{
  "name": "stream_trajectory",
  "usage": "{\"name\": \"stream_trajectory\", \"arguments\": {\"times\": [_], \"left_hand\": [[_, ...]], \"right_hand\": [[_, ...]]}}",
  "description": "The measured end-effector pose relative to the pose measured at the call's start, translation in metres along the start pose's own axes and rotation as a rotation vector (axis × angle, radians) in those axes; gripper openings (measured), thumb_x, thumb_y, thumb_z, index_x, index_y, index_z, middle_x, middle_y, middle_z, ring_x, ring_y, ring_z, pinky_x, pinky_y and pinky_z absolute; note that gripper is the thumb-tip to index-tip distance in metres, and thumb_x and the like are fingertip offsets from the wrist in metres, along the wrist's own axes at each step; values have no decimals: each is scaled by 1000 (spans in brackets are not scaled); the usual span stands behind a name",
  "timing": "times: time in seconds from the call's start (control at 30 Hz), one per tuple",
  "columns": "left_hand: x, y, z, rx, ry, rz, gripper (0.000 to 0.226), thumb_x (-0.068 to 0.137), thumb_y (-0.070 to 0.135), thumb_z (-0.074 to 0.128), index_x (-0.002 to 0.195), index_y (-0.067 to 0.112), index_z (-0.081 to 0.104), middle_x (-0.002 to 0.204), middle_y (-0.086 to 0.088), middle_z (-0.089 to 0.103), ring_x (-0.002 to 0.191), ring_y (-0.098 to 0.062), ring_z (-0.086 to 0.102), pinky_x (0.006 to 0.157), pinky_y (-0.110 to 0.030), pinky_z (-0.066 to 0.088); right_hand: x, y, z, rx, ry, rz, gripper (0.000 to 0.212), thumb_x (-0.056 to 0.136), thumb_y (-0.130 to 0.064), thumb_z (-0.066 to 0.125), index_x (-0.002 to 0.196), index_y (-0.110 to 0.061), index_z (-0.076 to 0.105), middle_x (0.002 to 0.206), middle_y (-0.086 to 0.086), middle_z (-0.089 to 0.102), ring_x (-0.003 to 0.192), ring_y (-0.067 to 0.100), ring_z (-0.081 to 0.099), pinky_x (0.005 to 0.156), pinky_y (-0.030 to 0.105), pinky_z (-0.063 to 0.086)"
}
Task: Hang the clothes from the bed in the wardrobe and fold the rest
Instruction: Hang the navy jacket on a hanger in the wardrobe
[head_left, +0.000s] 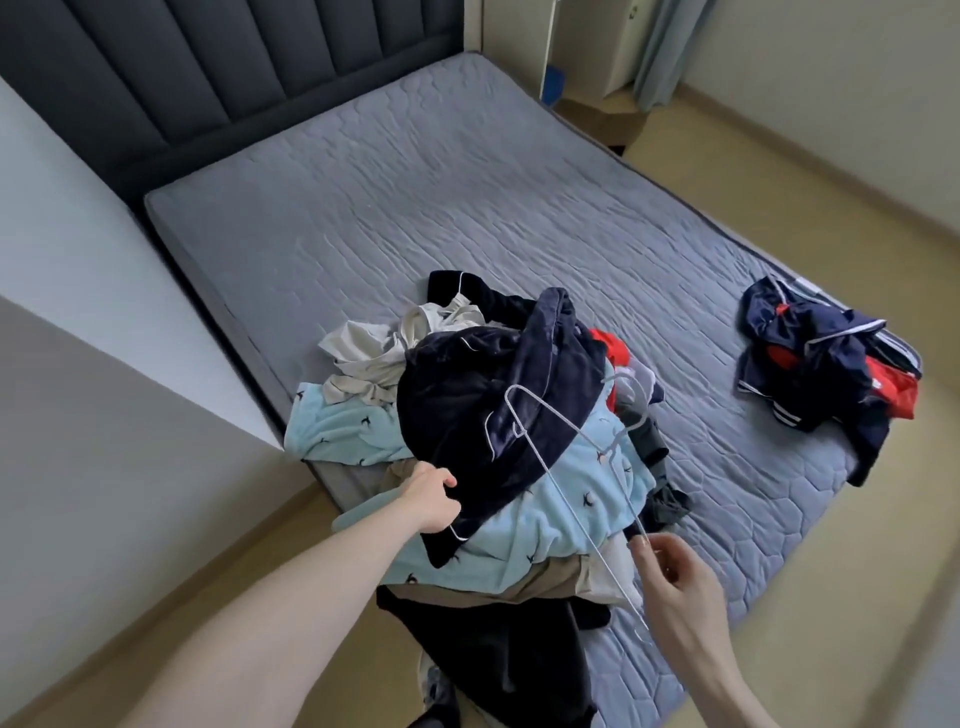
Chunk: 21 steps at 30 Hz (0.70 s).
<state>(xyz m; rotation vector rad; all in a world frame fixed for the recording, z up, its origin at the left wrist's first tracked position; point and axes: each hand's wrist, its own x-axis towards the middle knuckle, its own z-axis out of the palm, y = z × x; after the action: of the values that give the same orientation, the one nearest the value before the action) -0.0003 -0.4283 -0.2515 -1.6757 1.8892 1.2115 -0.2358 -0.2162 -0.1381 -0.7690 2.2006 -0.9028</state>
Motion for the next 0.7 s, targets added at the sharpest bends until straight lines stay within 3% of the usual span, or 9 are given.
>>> {"name": "stream_trajectory", "arguments": {"times": [0.13, 0.23, 0.3, 0.33, 0.4, 0.47, 0.53, 0.63, 0.7], "left_hand": [[52, 16, 10, 64, -6, 57, 49, 89, 24, 61, 138, 35, 57, 169, 3, 8, 146, -24, 34, 112, -34, 40], [90, 24, 23, 23, -20, 88, 56, 85, 23, 62, 138, 41, 59, 171, 8, -7, 156, -22, 8, 119, -40, 33], [107, 28, 32, 23, -35, 99, 60, 84, 25, 63, 142, 40, 57, 172, 6, -1, 158, -22, 1, 124, -42, 25], [113, 28, 37, 29, -26, 102, 61, 85, 27, 63, 145, 36, 56, 171, 3, 11, 157, -23, 8, 124, -41, 24], [119, 26, 41, -17, 54, 119, 51, 88, 33, 67, 138, 29, 61, 152, 3, 47, 144, -23, 38, 117, -37, 35], [116, 20, 41, -214, 200, 114, 23, 86, 38, 75, 108, 32, 74, 116, 13, 69, 115, -15, 62, 98, -31, 48], [104, 12, 29, -393, 320, 73, 12, 82, 38, 81, 87, 33, 72, 91, 16, 72, 94, -10, 68, 80, -26, 50], [75, 7, -1, -705, 235, -83, 38, 80, 34, 83, 108, 26, 58, 104, 9, 67, 96, -11, 65, 80, -29, 49], [59, 7, -23, -751, 121, -133, 39, 81, 31, 80, 113, 16, 62, 105, -1, 70, 98, -20, 68, 87, -40, 55]], "right_hand": [[9, 13, 27, 38, 23, 49, 24, 99, -35, 62, 78, -24, 67, 61, -4, 58, 56, 7, 48, 60, 32, 40], [21, 27, 46, 89, 47, 98, 25, 100, -30, 63, 77, -20, 67, 59, -5, 54, 54, 6, 45, 57, 21, 37], [26, 35, 55, 81, 56, 124, 25, 100, -29, 63, 77, -20, 67, 62, -1, 56, 56, 6, 47, 61, 27, 39], [28, 39, 59, 81, 58, 136, 25, 100, -29, 63, 77, -20, 67, 65, 1, 59, 57, 7, 48, 62, 30, 40], [29, 44, 64, 84, 66, 148, 25, 100, -27, 63, 77, -19, 67, 66, 1, 60, 56, 6, 48, 61, 27, 40], [27, 46, 66, 86, 67, 168, 27, 101, -26, 63, 76, -17, 67, 60, -2, 54, 53, 5, 45, 59, 24, 38], [20, 43, 66, 84, 62, 185, 27, 101, -25, 63, 75, -18, 67, 57, -4, 52, 53, 5, 44, 59, 26, 38], [9, 31, 59, 104, 65, 196, 26, 100, -23, 65, 75, -17, 68, 57, 2, 53, 52, 6, 45, 54, 20, 34], [3, 24, 55, 115, 68, 199, 26, 100, -21, 64, 75, -15, 68, 55, -2, 52, 52, 6, 45, 54, 19, 34]]}}
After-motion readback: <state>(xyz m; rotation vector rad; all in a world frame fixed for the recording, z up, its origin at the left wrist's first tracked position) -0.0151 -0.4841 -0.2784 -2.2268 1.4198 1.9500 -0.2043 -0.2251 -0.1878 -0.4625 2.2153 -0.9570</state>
